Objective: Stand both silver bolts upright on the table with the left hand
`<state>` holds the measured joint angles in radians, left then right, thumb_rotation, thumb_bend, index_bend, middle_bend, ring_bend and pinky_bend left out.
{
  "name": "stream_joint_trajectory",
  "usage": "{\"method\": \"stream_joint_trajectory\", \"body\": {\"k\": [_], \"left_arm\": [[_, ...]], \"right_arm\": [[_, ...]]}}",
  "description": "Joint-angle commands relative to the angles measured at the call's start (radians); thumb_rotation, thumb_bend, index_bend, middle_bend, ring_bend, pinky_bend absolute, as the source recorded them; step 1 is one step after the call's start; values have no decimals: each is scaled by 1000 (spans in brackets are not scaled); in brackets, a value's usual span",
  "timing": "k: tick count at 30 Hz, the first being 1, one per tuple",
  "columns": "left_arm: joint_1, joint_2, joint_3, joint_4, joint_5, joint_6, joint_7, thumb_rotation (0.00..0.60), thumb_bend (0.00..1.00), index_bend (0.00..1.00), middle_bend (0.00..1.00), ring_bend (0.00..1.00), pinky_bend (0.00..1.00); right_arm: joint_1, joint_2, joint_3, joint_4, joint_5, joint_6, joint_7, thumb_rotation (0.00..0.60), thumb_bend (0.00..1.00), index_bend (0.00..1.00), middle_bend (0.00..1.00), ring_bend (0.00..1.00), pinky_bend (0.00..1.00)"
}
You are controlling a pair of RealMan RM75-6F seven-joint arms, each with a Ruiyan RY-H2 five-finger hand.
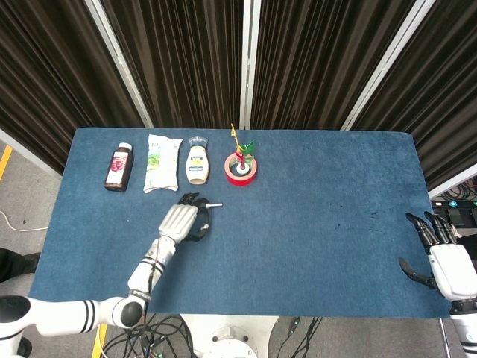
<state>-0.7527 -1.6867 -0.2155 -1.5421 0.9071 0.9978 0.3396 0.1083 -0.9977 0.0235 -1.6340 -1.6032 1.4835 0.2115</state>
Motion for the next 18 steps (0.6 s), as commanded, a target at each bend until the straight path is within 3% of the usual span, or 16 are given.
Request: {"method": "stream_joint_trajectory", "body": {"k": [1,18], "left_arm": [[10,9,6,8,5,-10,-17,600,392,539,184,24,0],[41,27,24,18,44,1,-67,600,390,502,184,24,0]], "right_arm": [[2,1,1,-3,0,-2,-3,600,229,60,148,0,0],[-1,4,0,-15,-5,3,-15,600,228,60,148,0,0]]}}
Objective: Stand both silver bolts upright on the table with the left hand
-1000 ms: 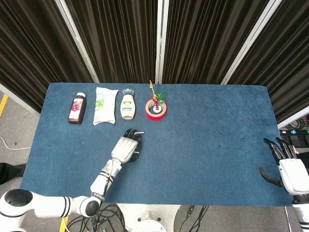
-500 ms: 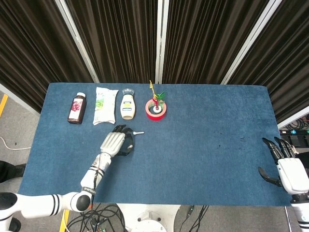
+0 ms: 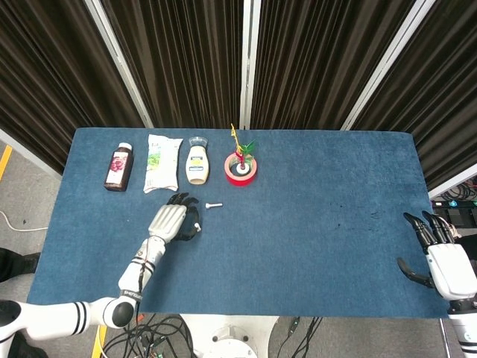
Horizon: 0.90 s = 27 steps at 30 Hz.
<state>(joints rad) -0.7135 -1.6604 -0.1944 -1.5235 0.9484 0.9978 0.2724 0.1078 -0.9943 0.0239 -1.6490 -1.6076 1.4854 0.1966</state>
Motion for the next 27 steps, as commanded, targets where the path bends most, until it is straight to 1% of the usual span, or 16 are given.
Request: {"method": "stream_joint_trajectory", "body": {"k": [1,12,16,21,27], "left_arm": [[3,2,4,-2,4,2,1,600,390,499,184,24,0],[8,13,11,-21,29,9,8,600,391,441,183,24,0],[8,27,7,-46,42,20,15,600,390,407,183,24,0],[-31,49,-37,-68,36,16,63,600,390,397,183,24,0],[-141,15,-91,7,-65,-47,188,600,389,390,183,24,0]], "right_arm": [[-1,1,0,0,-1,1,0,600,228,60,148,0,0],[-4,1,-1,1,-4,7,3,600,228,60,151,0,0],[-5,0,-1,4,-5,8,5,600,228,60,153,0,0],[-3,-1,-2,9,-5,4,9,600,228,60,153,0,0],[-7,0,-2,10,-2,9,9,600,228,60,153,0,0]]}}
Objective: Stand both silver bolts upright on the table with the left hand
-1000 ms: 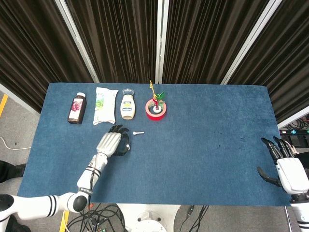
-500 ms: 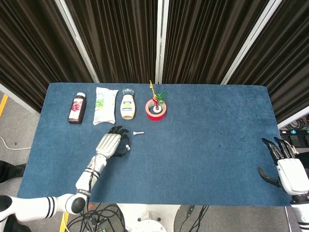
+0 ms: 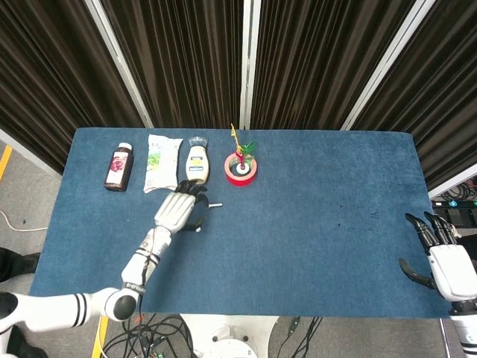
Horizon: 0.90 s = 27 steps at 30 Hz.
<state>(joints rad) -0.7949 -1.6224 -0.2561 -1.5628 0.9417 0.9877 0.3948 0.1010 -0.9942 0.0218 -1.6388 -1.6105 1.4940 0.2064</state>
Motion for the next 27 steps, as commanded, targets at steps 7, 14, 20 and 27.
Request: {"method": "stream_joint_trajectory", "body": {"k": [7,14,20,27], "left_arm": [[-177,-117,-46,209,-196,-84,198,600,380,386,221,65,0],[-241,-171,-41,307,-299,-108,274,600,370,394,224,65,0],[-267,-200,-16,348,-343,-118,320,600,374,395,212,65,0],[-286,-212,-3,361,-371,-126,342,600,375,400,201,52,0]], "right_arm": [[-5,5,0,-5,4,4,-6,600,228,60,153,0,0],[-5,8,2,-8,8,2,-8,600,228,60,153,0,0],[-7,10,3,-8,11,3,-5,600,228,60,153,0,0],[-13,12,2,-9,13,7,-5,600,228,60,154,0,0]]}}
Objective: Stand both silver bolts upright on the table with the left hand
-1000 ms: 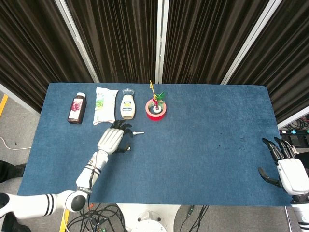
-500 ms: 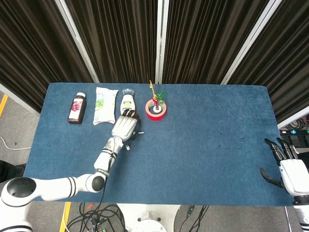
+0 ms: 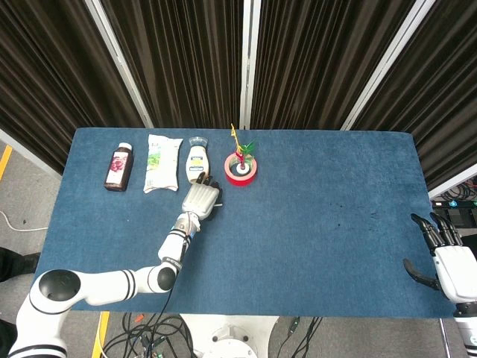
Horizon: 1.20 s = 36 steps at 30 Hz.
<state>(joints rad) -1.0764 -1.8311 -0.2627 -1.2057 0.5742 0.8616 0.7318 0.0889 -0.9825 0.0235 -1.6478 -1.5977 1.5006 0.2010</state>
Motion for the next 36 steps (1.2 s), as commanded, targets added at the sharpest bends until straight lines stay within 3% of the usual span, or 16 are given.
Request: {"method": "stream_joint_trajectory", "body": {"k": [1,15,36], "left_arm": [[-7,-4,6,6,-5,0,8,600,376,403,201,52,0],[-7,-10,23,-22,35,10,-27,600,375,447,202,52,0],[3,-64,24,59,103,33,-63,600,345,507,208,52,0]], "right_arm": [[-1,0,0,0,-1,2,0,600,228,60,154,0,0],[-5,2,0,-1,0,4,-1,600,228,60,153,0,0],[-9,4,2,-3,2,4,-3,600,228,60,154,0,0]]}}
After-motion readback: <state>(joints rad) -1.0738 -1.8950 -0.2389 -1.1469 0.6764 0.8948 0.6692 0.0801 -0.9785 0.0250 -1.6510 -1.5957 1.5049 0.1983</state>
